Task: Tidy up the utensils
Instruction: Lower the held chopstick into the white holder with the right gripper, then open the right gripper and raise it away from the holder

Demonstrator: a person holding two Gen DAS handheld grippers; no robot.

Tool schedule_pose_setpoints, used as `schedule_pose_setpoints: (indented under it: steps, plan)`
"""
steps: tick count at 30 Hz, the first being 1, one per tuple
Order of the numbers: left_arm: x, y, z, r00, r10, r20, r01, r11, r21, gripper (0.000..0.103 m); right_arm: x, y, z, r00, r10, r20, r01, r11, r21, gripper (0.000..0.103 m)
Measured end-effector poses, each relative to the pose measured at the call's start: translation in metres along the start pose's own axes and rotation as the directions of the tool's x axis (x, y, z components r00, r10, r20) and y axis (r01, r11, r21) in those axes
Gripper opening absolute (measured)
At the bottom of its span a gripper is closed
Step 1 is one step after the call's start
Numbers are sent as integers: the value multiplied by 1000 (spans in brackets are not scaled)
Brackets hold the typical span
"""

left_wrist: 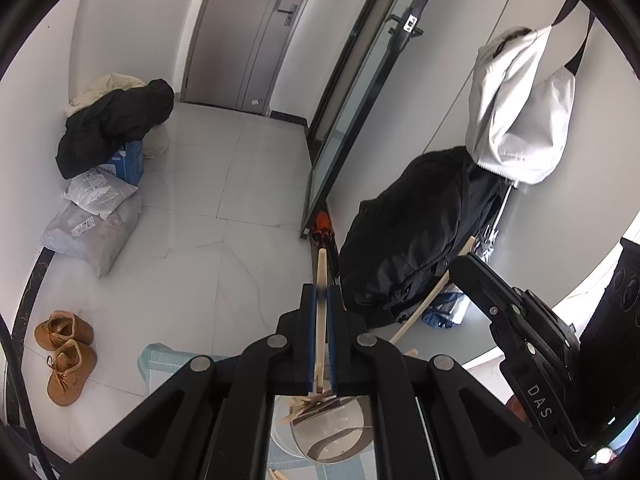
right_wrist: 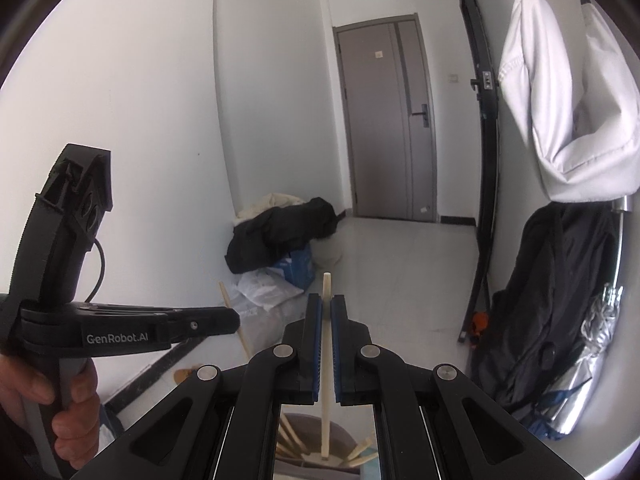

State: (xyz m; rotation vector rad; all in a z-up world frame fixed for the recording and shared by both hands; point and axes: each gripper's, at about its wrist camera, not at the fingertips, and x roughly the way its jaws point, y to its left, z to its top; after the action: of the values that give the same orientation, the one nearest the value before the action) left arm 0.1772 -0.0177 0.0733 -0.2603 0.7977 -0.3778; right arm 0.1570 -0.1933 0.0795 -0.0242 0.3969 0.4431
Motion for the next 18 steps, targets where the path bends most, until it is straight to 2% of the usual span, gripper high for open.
schedule_pose_setpoints:
  steps: [8, 14, 17, 18]
  plan:
    - [9, 3, -11, 999, -15, -41, 16, 1000, 22, 1, 16, 1, -24, 998, 14, -67, -16, 999, -39, 4]
    - [21, 3, -24, 989, -49, -137, 53, 998, 27, 1, 15, -10, -37, 993, 8, -117, -8, 1000, 1, 6]
    - [22, 4, -29, 984, -38, -175, 44, 999, 32, 2, 13, -17, -44, 990, 12, -142, -6, 999, 42, 7]
    - [19, 4, -31, 984, -32, -175, 38, 999, 34, 6, 13, -19, -48, 987, 23, -159, -13, 998, 64, 7]
